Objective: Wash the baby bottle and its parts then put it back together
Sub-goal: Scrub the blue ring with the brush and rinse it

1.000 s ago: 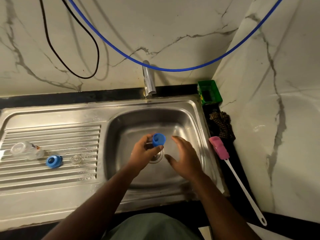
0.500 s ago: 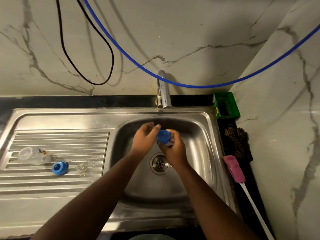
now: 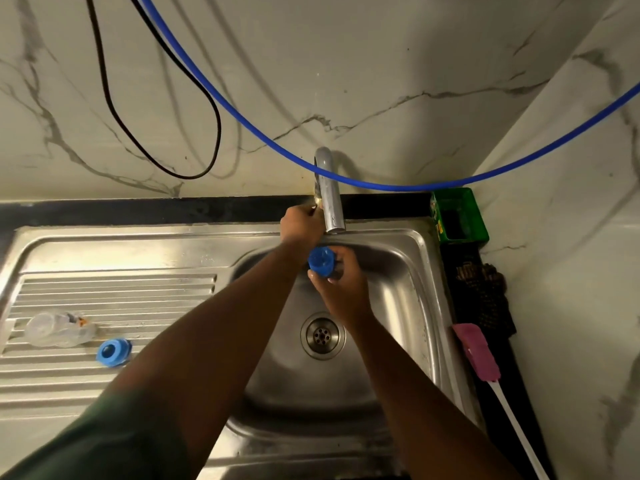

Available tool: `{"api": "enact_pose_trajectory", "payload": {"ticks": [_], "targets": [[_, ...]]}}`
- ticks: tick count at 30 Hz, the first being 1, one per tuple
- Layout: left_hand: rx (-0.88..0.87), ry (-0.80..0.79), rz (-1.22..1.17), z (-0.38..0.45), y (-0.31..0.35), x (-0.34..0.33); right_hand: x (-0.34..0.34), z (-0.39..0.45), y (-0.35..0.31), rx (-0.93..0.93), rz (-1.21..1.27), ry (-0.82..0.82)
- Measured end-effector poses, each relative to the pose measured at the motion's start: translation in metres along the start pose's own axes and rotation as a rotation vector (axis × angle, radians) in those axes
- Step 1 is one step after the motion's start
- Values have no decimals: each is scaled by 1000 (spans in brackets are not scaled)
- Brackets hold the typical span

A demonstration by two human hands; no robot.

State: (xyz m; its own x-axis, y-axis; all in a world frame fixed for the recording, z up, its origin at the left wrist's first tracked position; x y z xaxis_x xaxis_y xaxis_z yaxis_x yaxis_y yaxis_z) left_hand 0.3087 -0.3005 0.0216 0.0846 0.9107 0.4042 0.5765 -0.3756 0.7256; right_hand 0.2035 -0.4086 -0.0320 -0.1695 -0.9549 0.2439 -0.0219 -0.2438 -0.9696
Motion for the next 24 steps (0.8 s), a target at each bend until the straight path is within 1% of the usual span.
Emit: {"api": "enact_pose_trajectory", "payload": {"ticks": [2,4,6,7,10,13,15,17,20,21,23,24], "targets": [[52,-92,-134,0,-7,0,-1,1,-3,12,-13,-23],[71,-148,-138,-4,-13,1,0,1,-5,36,-72,-38],[72,-174,-121,-10,-24,3,6,0,-11,74,-116,-10],[91,-201,-148,-13,-33,3,9,0,-13,79,-114,5],[177,-267,-259,-24,-62,1,11,-3,-19,134,-190,-38],[251,-279,-359,-32,-84,-1,20,-6,-22,150,-250,4],[307,-336,-415,-38,-94,-7,24,-9,-22,187,-350,6],[358,-409,-441,-44,-102,-15,28,-9,-23,174,-374,36],[324,-471,-511,-48,-104,-19,23,-13,-25,211,-472,-39],[301,-475,-545,-48,-103,-17,24,-14,-27,221,-493,-31],[238,-435,-596,-43,-102,-12,29,-14,-31,245,-497,36],[193,-416,-592,-41,-100,-10,28,-13,-31,255,-470,20]]}}
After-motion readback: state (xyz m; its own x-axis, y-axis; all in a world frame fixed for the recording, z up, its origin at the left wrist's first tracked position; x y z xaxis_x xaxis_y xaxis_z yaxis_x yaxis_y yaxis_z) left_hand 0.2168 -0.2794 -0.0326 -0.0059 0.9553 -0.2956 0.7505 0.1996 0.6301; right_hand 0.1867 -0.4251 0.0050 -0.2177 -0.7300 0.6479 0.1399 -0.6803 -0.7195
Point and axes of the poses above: each hand's wrist, its own z-axis towards the middle knuckle, its own x-axis out of the back of the hand, y = z × x, the point moved 7 cm from there along z, towards the middle knuckle, and after that the axes turned 12 degrees about x, right-handed, at the moved point
